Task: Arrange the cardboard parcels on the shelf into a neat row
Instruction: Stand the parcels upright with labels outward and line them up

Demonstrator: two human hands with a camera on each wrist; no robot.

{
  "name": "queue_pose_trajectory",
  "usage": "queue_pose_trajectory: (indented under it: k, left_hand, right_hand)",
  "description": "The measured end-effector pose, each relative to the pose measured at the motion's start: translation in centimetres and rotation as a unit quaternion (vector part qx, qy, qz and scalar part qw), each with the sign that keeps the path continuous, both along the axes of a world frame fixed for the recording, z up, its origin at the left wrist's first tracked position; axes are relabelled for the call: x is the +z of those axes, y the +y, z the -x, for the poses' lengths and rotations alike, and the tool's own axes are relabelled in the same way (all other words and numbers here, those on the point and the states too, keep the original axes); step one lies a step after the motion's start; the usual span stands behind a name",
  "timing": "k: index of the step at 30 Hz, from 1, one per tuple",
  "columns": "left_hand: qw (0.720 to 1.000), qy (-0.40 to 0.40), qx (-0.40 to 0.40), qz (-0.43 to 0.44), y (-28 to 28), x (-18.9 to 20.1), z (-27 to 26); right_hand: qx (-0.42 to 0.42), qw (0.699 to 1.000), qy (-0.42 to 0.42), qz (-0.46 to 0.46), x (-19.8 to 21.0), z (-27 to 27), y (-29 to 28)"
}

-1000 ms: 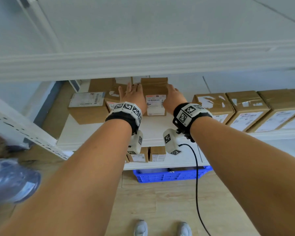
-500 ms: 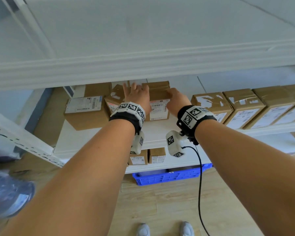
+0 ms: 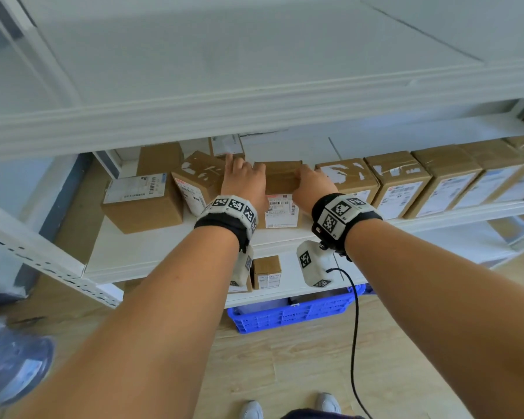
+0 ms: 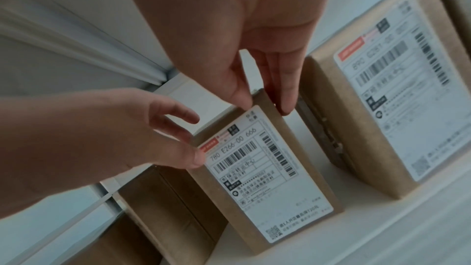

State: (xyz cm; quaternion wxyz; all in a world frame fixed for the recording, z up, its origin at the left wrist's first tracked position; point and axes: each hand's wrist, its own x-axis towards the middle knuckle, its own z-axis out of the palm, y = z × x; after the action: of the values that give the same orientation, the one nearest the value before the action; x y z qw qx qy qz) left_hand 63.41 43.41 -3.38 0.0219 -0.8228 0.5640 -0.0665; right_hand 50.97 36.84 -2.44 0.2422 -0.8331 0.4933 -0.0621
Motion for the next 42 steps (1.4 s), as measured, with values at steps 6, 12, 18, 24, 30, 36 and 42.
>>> queue_pose_trajectory:
  k: [6, 12, 18, 24, 30, 36, 42]
  left_hand:
    - [1.000, 0.007, -0.007, 0.013, 0.8, -0.5, 1.3]
    - [0.999, 0.012, -0.013, 0.034, 1.3, -0.3, 3.2]
    - [0.983, 0.180, -0.019, -0.020, 0.5, -0.7, 4.2]
    - [0.984, 0.177, -0.016, -0.004, 0.1, -1.8, 5.3]
    - [0.986, 0.167, -0.017, 0.015, -0.6, -2.6, 5.9]
    - [0.983, 0.184, -0.014, 0.018, -0.7, -2.7, 5.9]
    - [0.984, 0.172, -0.031, 0.020, 0.4, -2.4, 4.6]
  right_hand:
    - [0.012, 0.999, 0.032, 0.021, 0.4, 1.4, 0.3]
    - [-0.004, 0.997, 0.005, 0.082, 1.7, 2.7, -0.7]
    - [-0.011, 0.999, 0.015, 0.044, 0.9, 4.8, -2.2]
    - [0.000, 0.997, -0.037, 0.066, -1.0, 6.1, -2.7]
    - [0.013, 0.995, -0.065, 0.075, -1.6, 6.5, -3.1]
    - [0.010, 0.995, -0.065, 0.080, -1.2, 6.5, -3.0]
    - [-0.016, 0.997, -0.031, 0.074, -0.1, 5.4, -2.6]
